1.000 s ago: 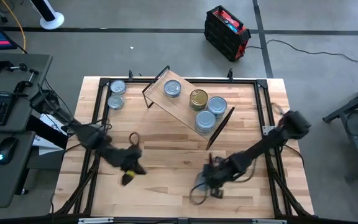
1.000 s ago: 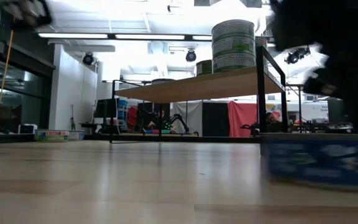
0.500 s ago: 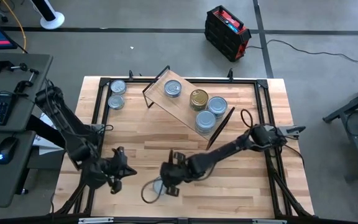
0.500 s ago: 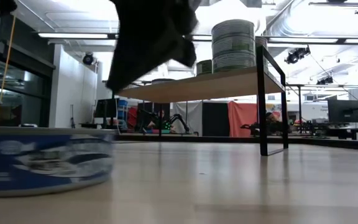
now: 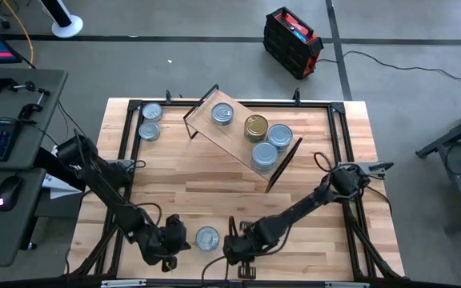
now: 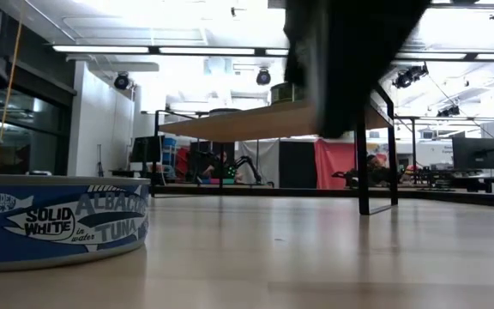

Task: Stack canned seafood by type on shelf
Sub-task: Stack the blue tuna can on top of the other blue tuna can on the shelf

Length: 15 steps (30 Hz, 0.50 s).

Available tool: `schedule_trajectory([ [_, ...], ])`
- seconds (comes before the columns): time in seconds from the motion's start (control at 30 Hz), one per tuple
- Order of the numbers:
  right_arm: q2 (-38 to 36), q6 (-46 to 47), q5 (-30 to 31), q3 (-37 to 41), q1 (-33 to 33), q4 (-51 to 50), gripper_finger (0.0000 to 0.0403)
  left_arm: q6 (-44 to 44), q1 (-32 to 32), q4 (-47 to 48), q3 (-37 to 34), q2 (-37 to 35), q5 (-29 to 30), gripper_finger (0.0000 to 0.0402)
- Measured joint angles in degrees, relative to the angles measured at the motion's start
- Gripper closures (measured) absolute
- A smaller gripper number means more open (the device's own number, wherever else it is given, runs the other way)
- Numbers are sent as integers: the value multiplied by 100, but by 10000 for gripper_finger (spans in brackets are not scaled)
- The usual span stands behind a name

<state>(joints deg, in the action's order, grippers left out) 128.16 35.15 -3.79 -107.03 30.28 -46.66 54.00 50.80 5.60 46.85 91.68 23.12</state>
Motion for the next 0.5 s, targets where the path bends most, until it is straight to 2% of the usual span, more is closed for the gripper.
schedule_trajectory([
  [0.07, -1, 263, -468, 519, 1, 835, 403, 143, 7, 35, 2, 125, 73, 401],
  [0.23, 11, 832, -456, 1304, -213, 2633, 403, 118, -100, 87, 2, 358, 369, 401],
  [0.43, 1, 949, 177, 1420, -490, 3244, 403, -172, -386, 80, 2, 480, 399, 401],
  [0.5, -11, 884, 67, 1420, -561, 3321, 403, -272, -474, 127, 2, 474, 399, 401],
])
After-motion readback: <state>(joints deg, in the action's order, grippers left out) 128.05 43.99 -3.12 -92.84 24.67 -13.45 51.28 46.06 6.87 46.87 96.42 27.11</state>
